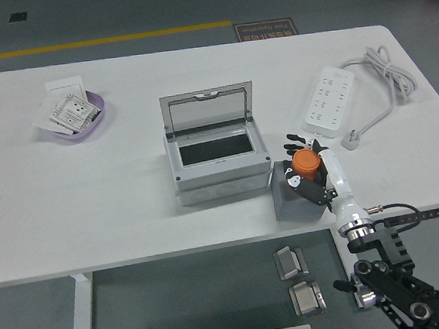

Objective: Pick up the cylinder from the cube,place it in the box,flap close box

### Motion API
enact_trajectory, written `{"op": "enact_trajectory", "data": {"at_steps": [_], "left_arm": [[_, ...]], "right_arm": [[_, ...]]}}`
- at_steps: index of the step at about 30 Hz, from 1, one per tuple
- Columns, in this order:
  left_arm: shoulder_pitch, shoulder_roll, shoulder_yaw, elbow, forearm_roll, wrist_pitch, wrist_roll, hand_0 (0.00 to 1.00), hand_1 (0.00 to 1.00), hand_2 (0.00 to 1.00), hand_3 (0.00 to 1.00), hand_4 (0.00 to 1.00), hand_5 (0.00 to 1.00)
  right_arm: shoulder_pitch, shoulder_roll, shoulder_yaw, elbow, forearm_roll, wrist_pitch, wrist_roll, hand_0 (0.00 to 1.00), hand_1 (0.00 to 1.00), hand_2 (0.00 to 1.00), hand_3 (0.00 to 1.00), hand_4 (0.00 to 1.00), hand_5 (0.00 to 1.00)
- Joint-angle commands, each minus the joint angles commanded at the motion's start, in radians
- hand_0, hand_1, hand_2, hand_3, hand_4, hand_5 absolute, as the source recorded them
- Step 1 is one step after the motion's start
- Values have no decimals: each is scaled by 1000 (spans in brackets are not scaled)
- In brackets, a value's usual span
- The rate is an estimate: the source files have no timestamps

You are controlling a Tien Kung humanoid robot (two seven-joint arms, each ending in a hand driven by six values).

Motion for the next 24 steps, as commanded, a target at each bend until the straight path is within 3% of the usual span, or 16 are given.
{"op": "enact_trajectory", "data": {"at_steps": [6, 7, 12, 13, 18, 19, 24], "left_arm": [[1, 0, 2, 0, -2, 0, -2, 641, 650, 564, 670, 697, 326], [1, 0, 2, 0, -3, 0, -2, 641, 650, 564, 670, 697, 326], [1, 0, 4, 0, -3, 0, -4, 641, 650, 564, 670, 697, 326], [1, 0, 4, 0, -4, 0, -5, 641, 650, 564, 671, 697, 327], [1, 0, 6, 0, -6, 0, -6, 641, 650, 564, 671, 697, 327], [1, 0, 7, 0, -6, 0, -6, 641, 650, 564, 670, 698, 327], [0, 0, 7, 0, -4, -1, -5, 641, 650, 564, 670, 698, 327]], "right_arm": [[-3, 2, 4, 0, 11, -2, -2, 757, 684, 664, 650, 5, 2], [-3, 3, 5, 0, 13, -2, -2, 751, 643, 627, 573, 2, 2], [-4, 5, 6, 1, 23, -4, 3, 751, 643, 627, 573, 2, 2], [-4, 5, 7, 1, 25, -6, 5, 630, 549, 556, 461, 2, 2], [-3, 6, 16, 6, 21, -13, 9, 630, 549, 556, 461, 2, 2], [-3, 6, 18, 7, 19, -14, 9, 452, 387, 446, 328, 2, 2], [-4, 6, 33, 15, 2, -27, 10, 452, 387, 446, 328, 2, 2]]}}
